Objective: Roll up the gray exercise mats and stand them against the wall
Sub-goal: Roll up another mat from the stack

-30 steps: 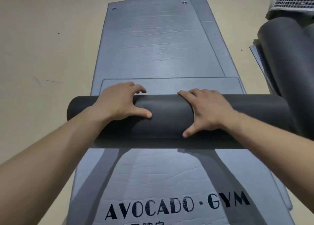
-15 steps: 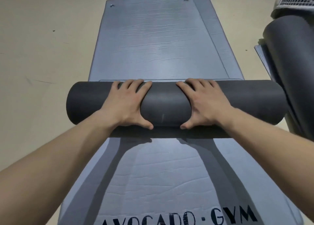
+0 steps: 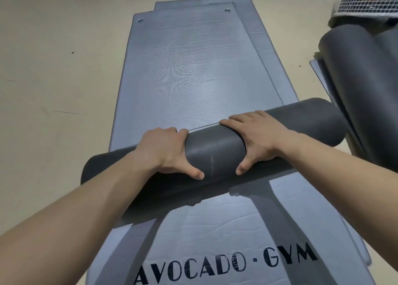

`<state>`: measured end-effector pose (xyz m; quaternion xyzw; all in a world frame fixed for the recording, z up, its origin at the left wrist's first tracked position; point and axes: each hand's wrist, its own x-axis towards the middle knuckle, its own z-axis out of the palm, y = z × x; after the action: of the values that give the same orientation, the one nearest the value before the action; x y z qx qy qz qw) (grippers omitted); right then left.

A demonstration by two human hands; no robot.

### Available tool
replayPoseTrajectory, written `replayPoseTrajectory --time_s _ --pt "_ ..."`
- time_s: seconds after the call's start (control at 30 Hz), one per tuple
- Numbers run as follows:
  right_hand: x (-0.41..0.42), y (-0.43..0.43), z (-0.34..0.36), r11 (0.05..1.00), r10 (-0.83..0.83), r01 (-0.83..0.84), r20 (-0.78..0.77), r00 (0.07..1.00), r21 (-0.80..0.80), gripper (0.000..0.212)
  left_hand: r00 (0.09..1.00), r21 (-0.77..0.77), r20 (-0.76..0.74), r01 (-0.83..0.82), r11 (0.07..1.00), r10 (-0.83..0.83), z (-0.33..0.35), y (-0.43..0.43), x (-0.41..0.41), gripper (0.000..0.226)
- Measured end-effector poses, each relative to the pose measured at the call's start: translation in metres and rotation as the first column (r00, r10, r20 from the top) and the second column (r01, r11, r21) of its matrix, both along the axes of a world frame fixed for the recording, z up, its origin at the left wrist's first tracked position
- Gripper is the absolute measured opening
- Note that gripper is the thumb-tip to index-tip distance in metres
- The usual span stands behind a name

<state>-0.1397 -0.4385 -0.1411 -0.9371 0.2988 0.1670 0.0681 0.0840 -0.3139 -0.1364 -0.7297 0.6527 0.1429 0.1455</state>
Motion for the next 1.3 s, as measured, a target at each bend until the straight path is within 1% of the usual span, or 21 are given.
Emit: replayPoseTrajectory --time_s 0.07,0.13,0.23,0.27,0.33,0.4,0.43,0.5,0.53,0.57,0.6,0.67,0.73,0.77,0.93,1.0,1.03,1.1,1.17,1.23,1.3 --pt "-0.014 0.007 -0.001 0.994 -0.048 0.053 0.052 0.997 -0.092 0.136 0.998 0.037 -0.021 -0.061 0.997 0.062 0.003 0.005 -0.005 0.107" --pt "-0.029 0.015 0.001 0.977 -0.138 0.153 0.109 0.985 -0.151 0.129 0.987 0.088 -0.05 -0.147 0.985 0.152 0.006 0.01 -0.012 0.107" --pt "-0.039 0.032 -0.003 0.945 -0.265 0.276 0.086 0.96 -0.176 0.113 0.946 0.11 -0.123 -0.287 0.951 0.3 0.007 0.023 -0.034 0.104" --pt "-0.041 0.038 -0.004 0.928 -0.331 0.341 0.089 0.939 -0.148 0.108 0.934 0.098 -0.139 -0.318 0.943 0.329 0.007 0.027 -0.043 0.102" --pt "-0.043 0.05 -0.009 0.869 -0.491 0.494 0.114 0.864 0.004 0.102 0.918 0.077 -0.152 -0.359 0.93 0.367 0.008 0.033 -0.056 0.097" --pt "-0.044 0.065 -0.019 0.791 -0.604 0.566 0.145 0.784 0.231 0.096 0.911 0.069 -0.158 -0.374 0.925 0.38 0.008 0.037 -0.062 0.098" --pt "-0.043 0.074 -0.024 0.725 -0.666 0.585 0.155 0.729 0.363 0.092 0.91 0.066 -0.164 -0.375 0.925 0.381 0.007 0.038 -0.062 0.101" --pt "-0.036 0.09 -0.029 0.529 -0.814 0.589 0.168 0.556 0.611 0.089 0.909 0.055 -0.182 -0.373 0.926 0.376 0.007 0.043 -0.058 0.103" --pt "-0.032 0.095 -0.03 0.446 -0.866 0.571 0.17 0.471 0.689 0.089 0.903 0.053 -0.203 -0.375 0.925 0.378 0.007 0.045 -0.055 0.101" --pt "-0.029 0.098 -0.029 0.396 -0.894 0.55 0.172 0.413 0.735 0.091 0.894 0.053 -0.23 -0.384 0.922 0.385 0.007 0.048 -0.052 0.098" --pt "-0.028 0.101 -0.027 0.386 -0.901 0.533 0.182 0.395 0.753 0.095 0.884 0.052 -0.252 -0.393 0.918 0.393 0.006 0.051 -0.05 0.095" --pt "-0.031 0.104 -0.026 0.4 -0.895 0.512 0.202 0.398 0.761 0.105 0.88 0.04 -0.273 -0.394 0.918 0.389 0.005 0.053 -0.051 0.092" --pt "-0.037 0.103 -0.025 0.384 -0.906 0.499 0.214 0.364 0.777 0.11 0.862 0.04 -0.333 -0.392 0.919 0.382 0.002 0.053 -0.058 0.094" --pt "-0.041 0.101 -0.025 0.38 -0.911 0.502 0.221 0.349 0.777 0.111 0.837 0.049 -0.394 -0.394 0.918 0.381 0.002 0.052 -0.064 0.099" --pt "-0.065 0.067 -0.02 0.389 -0.92 0.52 0.291 0.262 0.761 0.114 0.602 0.132 -0.721 -0.367 0.921 0.343 -0.019 0.04 -0.111 0.116" --pt "-0.08 0.054 -0.013 0.417 -0.908 0.527 0.315 0.276 0.741 0.107 0.499 0.133 -0.804 -0.379 0.916 0.323 -0.032 0.03 -0.14 0.124" --pt "-0.087 0.051 -0.006 0.437 -0.899 0.536 0.325 0.294 0.722 0.099 0.469 0.119 -0.828 -0.39 0.913 0.308 -0.037 0.023 -0.152 0.125" --pt "-0.103 0.042 0.006 0.483 -0.875 0.534 0.354 0.331 0.694 0.075 0.422 0.097 -0.862 -0.405 0.909 0.28 -0.043 0.006 -0.173 0.123" --pt "-0.12 0.029 0.008 0.49 -0.871 0.539 0.35 0.346 0.685 0.055 0.397 0.084 -0.881 -0.408 0.909 0.259 -0.047 -0.012 -0.188 0.121" --pt "-0.131 0.013 0.009 0.514 -0.857 0.562 0.362 0.366 0.648 0.049 0.381 0.07 -0.891 -0.419 0.905 0.246 -0.049 -0.03 -0.201 0.121" --pt "-0.139 -0.004 0.005 0.521 -0.853 0.582 0.36 0.377 0.625 0.062 0.37 0.056 -0.9 -0.431 0.901 0.232 -0.05 -0.049 -0.215 0.122"
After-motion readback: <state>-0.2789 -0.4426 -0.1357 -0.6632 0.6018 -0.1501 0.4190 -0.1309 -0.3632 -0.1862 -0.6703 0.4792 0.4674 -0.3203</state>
